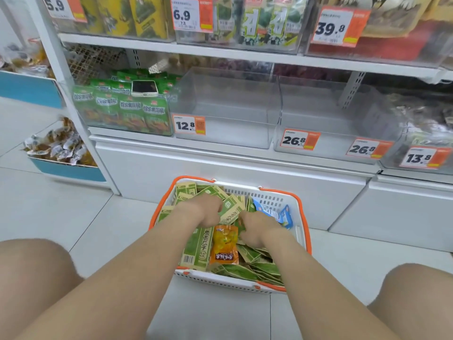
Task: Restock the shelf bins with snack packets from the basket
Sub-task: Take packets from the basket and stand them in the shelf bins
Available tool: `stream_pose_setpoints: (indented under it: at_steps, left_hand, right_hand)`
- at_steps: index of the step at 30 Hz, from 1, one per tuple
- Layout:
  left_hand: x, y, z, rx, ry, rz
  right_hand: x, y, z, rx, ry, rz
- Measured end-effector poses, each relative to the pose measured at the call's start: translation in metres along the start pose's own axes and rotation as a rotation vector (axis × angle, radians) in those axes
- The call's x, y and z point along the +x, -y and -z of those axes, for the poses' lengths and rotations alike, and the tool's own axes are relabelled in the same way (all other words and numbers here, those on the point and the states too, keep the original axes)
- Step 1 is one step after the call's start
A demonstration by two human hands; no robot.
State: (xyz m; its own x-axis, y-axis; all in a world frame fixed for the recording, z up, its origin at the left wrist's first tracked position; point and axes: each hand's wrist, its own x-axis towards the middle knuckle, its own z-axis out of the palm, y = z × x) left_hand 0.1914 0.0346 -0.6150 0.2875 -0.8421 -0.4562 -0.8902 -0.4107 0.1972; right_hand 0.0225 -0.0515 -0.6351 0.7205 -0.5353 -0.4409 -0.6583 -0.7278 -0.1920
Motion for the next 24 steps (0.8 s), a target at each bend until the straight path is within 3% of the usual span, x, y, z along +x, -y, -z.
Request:
stream_pose_setpoints:
  at_steps: [4, 9, 14, 17, 24]
  left_hand:
    - [0.03, 0.007, -0.005, 0.006, 0.038, 0.014]
    - [0.057, -0.003, 0.004, 0.012, 0.076, -0.04]
    - [0.047, -0.002, 0.018, -0.009, 0.095, -0.066]
    - [0.045, -0.003, 0.012, -0.002, 0.066, -0.057]
    - [0.029, 0.001, -0.021, 0.109, 0.202, -0.002]
  right_hand:
    - [0.029, -0.025, -0.001, 0.028, 0.028, -0.095]
    - [0.049, -0.038, 0.016, 0.037, 0.066, -0.074]
    - [0.045, -0.047, 0.043, -0.129, 0.013, -0.043]
    - [0.045, -0.039, 0.043, -0.095, -0.031, -0.038]
    - [0.047, 0.01, -0.007, 0.119, 0.086, 0.13]
